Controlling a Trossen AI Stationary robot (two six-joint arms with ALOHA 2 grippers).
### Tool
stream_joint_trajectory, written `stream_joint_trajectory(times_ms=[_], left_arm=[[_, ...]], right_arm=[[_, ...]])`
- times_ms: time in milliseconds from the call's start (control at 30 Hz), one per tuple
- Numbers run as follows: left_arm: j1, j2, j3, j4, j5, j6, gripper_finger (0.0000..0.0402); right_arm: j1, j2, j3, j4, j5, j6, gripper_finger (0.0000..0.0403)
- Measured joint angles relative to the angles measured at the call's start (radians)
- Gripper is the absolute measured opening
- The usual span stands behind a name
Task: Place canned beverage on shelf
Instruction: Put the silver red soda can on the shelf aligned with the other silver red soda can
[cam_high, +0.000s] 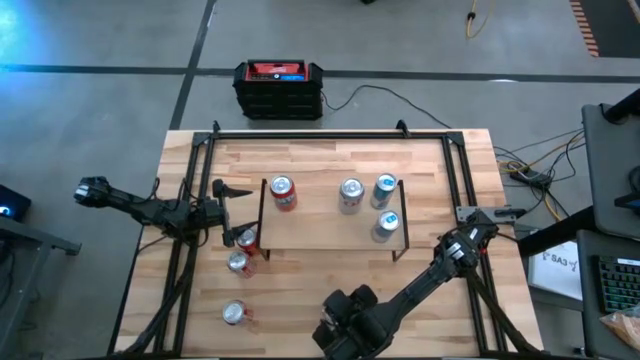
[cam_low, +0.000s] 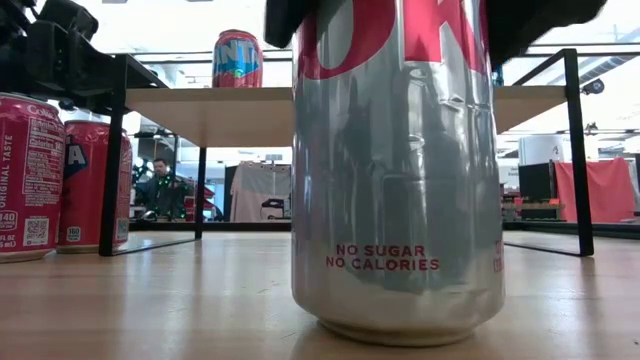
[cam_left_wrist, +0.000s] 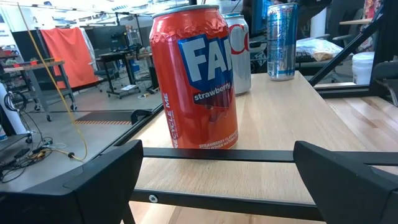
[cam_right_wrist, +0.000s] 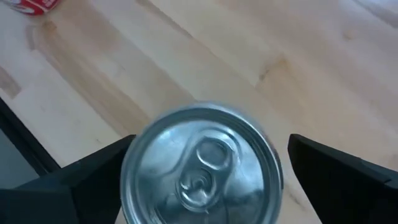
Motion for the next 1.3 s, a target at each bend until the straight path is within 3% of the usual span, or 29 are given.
stream_joint_trajectory(times_ms=[300, 433, 833, 1133, 1300], left_arm=[[0.000, 0.000, 0.000, 0.000, 0.000, 0.000, 0.0400], [0.000, 0.000, 0.000, 0.000, 0.000, 0.000, 0.0400], [0.000, 0.000, 0.000, 0.000, 0.000, 0.000, 0.0400], [0.000, 0.001, 0.000, 0.000, 0.000, 0.000, 0.0400], [0.000, 0.002, 0.000, 0.001, 0.000, 0.000, 0.0400]], right_arm=[[0.052, -0.003, 0.000, -0.034, -0.005, 0.233, 0.0400], [0.072, 0.000, 0.000, -0.040, 0.068, 0.303, 0.0400], [0.075, 0.049, -0.001, -0.060, 0.163, 0.293, 0.0400], [0.075, 0.095, -0.002, -0.076, 0.322, 0.302, 0.0400], [0.075, 0.110, -0.002, -0.073, 0.357, 0.301, 0.0400]])
